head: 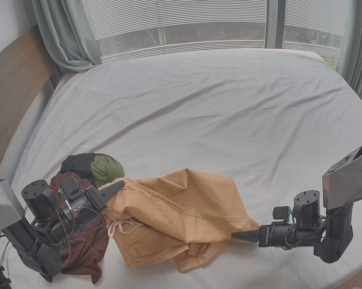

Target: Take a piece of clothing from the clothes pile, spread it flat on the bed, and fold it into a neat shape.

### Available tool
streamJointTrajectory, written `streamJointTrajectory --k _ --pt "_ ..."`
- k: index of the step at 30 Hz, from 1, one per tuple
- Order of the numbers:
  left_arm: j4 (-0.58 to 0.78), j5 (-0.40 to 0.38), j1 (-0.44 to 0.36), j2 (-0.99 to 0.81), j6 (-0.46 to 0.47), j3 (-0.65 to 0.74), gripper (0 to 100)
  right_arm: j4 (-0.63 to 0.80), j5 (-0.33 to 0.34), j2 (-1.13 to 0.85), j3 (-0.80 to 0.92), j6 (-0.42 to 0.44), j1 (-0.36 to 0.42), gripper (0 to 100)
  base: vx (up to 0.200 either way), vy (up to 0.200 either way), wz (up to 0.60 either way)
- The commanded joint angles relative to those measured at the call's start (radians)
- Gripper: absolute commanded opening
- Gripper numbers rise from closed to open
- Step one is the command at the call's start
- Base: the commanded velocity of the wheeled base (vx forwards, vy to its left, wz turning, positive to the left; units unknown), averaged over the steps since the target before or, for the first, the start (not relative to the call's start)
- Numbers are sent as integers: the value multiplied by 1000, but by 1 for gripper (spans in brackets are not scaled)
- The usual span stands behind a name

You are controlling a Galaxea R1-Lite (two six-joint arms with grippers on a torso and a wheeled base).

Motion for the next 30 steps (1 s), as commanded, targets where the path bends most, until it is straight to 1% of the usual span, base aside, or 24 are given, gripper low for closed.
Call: streamJointTrajectory --k 1,3,5,6,7,17,21,30 --pt "-1 -1 6 -1 0 -1 0 1 2 -19 -14 -8 -51 100 0 0 0" --pt "-1 -1 6 -3 0 -1 0 1 3 -33 -34 -8 -82 100 0 0 0" --pt "-1 -1 6 -3 0 -1 0 1 3 -35 -42 -8 -90 100 0 0 0" --pt "-1 -1 6 -4 0 -1 0 1 5 -32 -65 -6 -117 100 0 0 0" --pt "-1 -1 5 -6 0 0 0 1 3 -25 -77 -6 -123 100 0 0 0" --pt "-1 -1 6 -10 0 -6 0 14 5 87 -189 -3 -117 100 0 0 0" --pt "-1 -1 20 -13 0 -13 0 49 5 88 -183 -3 -100 100 0 0 0" --pt "-1 -2 40 -24 -4 -24 0 64 5 90 -151 -3 -90 100 0 0 0"
